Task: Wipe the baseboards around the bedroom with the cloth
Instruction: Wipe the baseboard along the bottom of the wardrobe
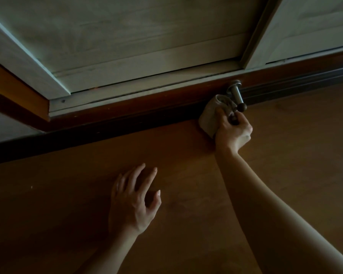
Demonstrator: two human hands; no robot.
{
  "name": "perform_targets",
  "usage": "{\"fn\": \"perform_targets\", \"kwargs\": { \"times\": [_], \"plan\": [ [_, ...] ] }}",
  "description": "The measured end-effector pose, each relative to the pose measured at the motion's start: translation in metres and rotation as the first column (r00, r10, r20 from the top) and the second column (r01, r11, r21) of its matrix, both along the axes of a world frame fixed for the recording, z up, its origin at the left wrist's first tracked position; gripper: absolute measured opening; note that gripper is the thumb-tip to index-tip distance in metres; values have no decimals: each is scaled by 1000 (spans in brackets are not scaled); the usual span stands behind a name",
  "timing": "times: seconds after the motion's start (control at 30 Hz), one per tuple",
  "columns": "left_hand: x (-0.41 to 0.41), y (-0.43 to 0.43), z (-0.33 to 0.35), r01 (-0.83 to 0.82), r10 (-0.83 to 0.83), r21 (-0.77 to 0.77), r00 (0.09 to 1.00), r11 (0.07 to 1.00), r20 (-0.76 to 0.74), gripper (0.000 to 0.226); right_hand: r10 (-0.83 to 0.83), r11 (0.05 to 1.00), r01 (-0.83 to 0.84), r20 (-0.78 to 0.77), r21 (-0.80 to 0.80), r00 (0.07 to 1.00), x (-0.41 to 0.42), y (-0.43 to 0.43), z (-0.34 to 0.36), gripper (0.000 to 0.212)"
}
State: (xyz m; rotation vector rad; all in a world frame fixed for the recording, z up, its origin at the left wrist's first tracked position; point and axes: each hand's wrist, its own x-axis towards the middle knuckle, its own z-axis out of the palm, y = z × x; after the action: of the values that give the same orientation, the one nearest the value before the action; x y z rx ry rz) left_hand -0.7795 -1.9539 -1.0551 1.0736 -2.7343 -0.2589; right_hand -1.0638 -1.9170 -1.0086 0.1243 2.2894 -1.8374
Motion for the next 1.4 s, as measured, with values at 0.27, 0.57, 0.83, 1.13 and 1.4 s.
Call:
{"fn": "perform_targets", "kwargs": {
  "times": [0.27,0.57,0.83,1.13,1.4],
  "plan": [
    [0,1,0,0,0,5,1000,1000,-12,58,94,996,-94,11,-12,996,3,-1,-5,27],
    [0,1,0,1,-1,6,1000,1000,-15,58,268,963,-268,10,-26,963,60,-30,-2,26],
    [0,0,-1,-6,7,23,1000,1000,-11,58,228,974,-228,-26,12,973,61,-31,-4,26],
    [1,0,0,-2,3,25,999,1000,-41,57,379,923,-382,-76,-42,922,70,-30,-1,18],
    [-3,1,1,-21,22,9,1000,1000,-15,57,320,942,-313,42,-120,946,11,-3,-6,36]
  ]
}}
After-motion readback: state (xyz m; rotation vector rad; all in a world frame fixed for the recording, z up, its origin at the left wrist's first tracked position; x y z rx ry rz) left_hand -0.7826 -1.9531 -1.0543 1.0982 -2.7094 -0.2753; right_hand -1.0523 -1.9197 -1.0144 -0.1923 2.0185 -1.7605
